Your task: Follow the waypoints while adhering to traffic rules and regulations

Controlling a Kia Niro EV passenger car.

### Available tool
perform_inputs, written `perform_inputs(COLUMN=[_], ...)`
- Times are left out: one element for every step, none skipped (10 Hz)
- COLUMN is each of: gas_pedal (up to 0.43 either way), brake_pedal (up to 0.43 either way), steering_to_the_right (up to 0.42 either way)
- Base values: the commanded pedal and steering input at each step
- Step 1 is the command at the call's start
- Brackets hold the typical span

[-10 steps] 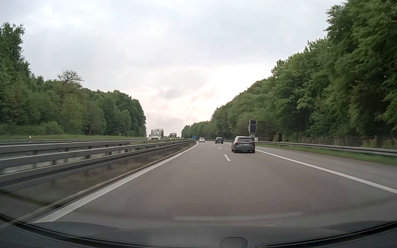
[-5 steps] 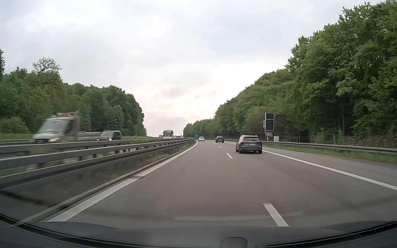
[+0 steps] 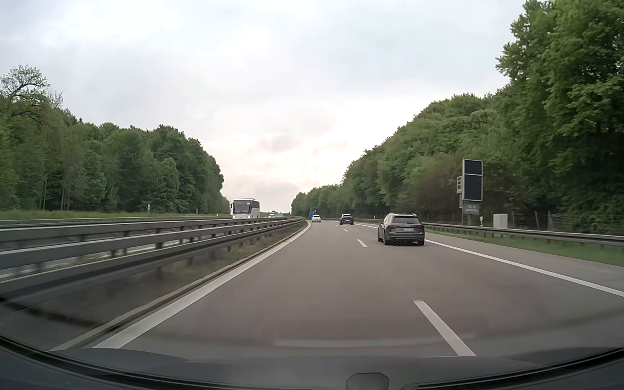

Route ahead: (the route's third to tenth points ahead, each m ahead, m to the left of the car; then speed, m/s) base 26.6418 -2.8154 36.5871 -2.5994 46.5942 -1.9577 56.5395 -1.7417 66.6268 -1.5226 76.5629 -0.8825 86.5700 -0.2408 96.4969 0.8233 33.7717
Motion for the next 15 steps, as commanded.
perform_inputs(gas_pedal=[0.319, 0.319, 0.319, 0.319, 0.319, 0.319, 0.319, 0.319, 0.319, 0.319, 0.319, 0.319, 0.319, 0.311, 0.311], brake_pedal=[0.0, 0.0, 0.0, 0.0, 0.0, 0.0, 0.0, 0.0, 0.0, 0.0, 0.0, 0.0, 0.0, 0.0, 0.0], steering_to_the_right=[-0.006, -0.006, -0.006, -0.007, -0.007, -0.006, -0.006, -0.007, -0.009, -0.009, -0.009, -0.009, -0.009, -0.009, -0.009])
